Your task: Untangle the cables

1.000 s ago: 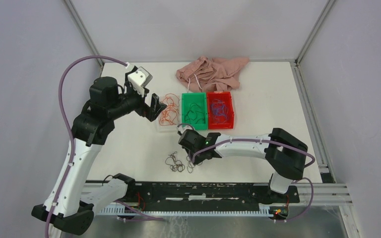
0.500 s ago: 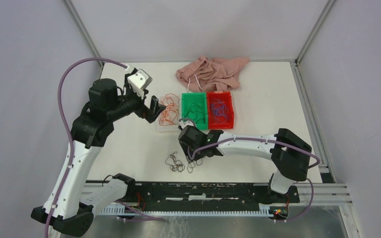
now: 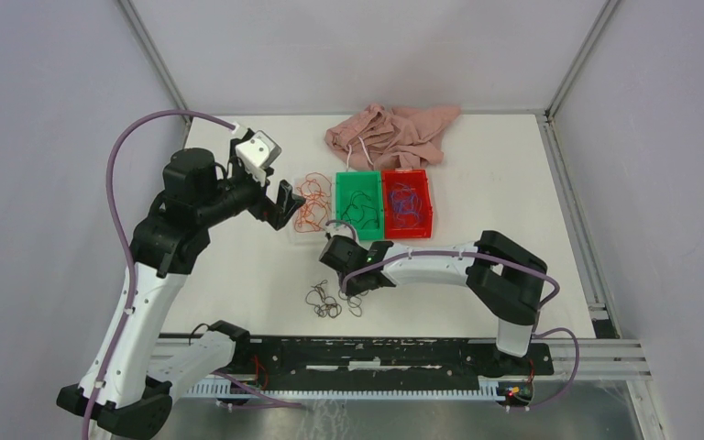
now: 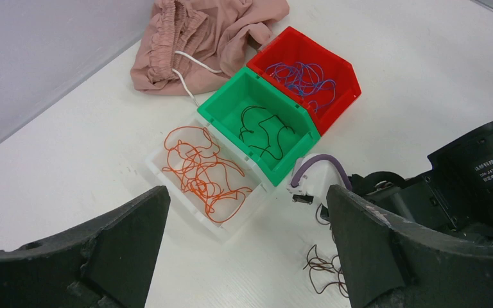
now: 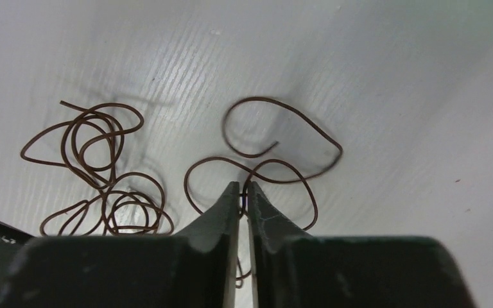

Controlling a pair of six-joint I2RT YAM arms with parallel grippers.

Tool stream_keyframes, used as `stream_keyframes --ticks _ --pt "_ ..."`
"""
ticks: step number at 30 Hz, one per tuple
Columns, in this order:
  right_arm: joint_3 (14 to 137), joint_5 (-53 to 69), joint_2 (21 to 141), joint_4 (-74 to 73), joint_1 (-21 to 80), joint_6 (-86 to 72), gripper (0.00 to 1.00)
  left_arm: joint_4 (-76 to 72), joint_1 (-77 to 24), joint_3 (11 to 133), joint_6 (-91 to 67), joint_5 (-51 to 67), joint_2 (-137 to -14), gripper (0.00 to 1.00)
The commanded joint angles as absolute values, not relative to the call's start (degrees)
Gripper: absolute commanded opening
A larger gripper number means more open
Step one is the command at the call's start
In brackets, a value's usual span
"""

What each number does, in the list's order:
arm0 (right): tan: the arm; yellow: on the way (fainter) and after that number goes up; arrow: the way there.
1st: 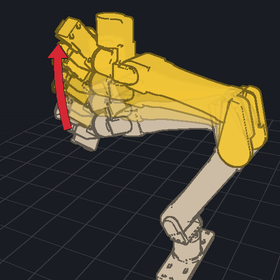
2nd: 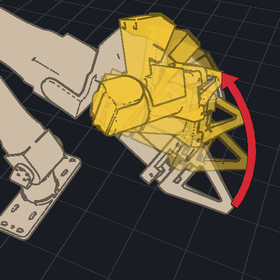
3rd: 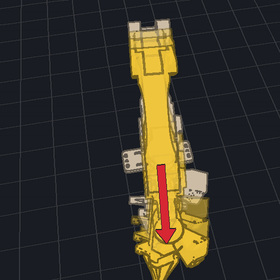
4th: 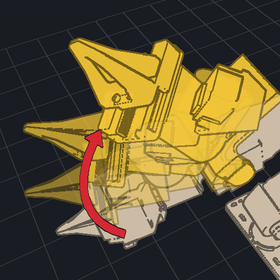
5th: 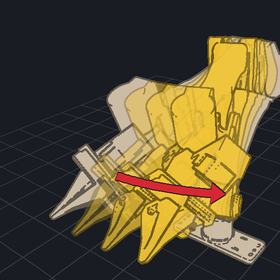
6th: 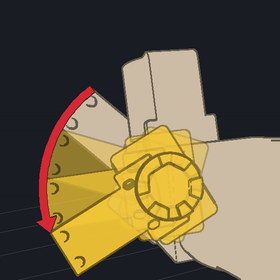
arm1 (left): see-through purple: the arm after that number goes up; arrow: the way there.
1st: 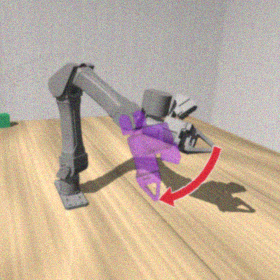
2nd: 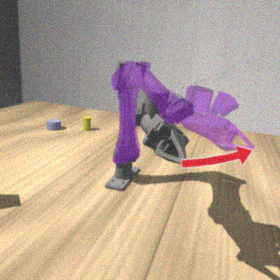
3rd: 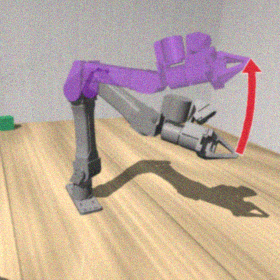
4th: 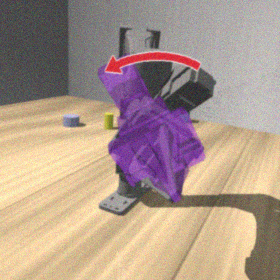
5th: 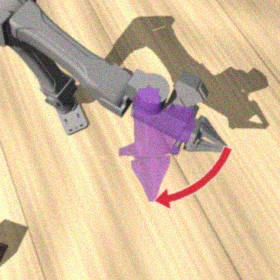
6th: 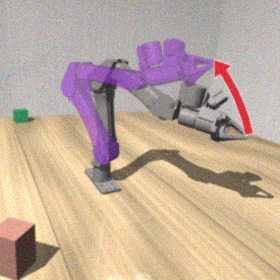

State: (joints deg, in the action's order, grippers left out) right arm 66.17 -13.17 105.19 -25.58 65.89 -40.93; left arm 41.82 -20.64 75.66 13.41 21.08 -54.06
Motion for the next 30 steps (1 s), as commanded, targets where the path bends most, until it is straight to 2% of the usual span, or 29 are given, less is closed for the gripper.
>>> stream_keyframes --ticks 1,3,4,11,18,23,30 --pt "66.94 -17.01 102.26 -23.39 65.74 -40.18 0.09 39.90 -20.65 75.52 15.37 21.84 -53.10 0.99" --pt "66.54 -17.75 100.72 -24.15 65.66 -39.34 0.01 39.75 -20.61 75.26 15.11 21.98 -53.05 0.99" --pt "66.38 -17.93 99.79 -24.32 65.61 -38.90 0.00 39.65 -20.65 75.17 14.96 22.09 -53.01 0.99" --pt "66.62 -18.58 91.85 -27.16 64.53 -34.89 0.00 39.53 -20.69 75.03 15.21 21.85 -52.67 0.99" --pt "73.32 -18.43 86.25 -31.10 59.28 -29.30 0.00 39.43 -20.60 75.14 14.55 22.10 -52.82 0.99" --pt "80.86 -16.66 88.70 -31.90 53.32 -24.35 0.00 39.40 -20.65 75.45 14.09 22.45 -52.95 0.99" --pt "91.10 -15.66 98.39 -31.92 47.98 -19.54 0.00 39.63 -20.64 75.58 13.99 22.10 -52.88 0.99"
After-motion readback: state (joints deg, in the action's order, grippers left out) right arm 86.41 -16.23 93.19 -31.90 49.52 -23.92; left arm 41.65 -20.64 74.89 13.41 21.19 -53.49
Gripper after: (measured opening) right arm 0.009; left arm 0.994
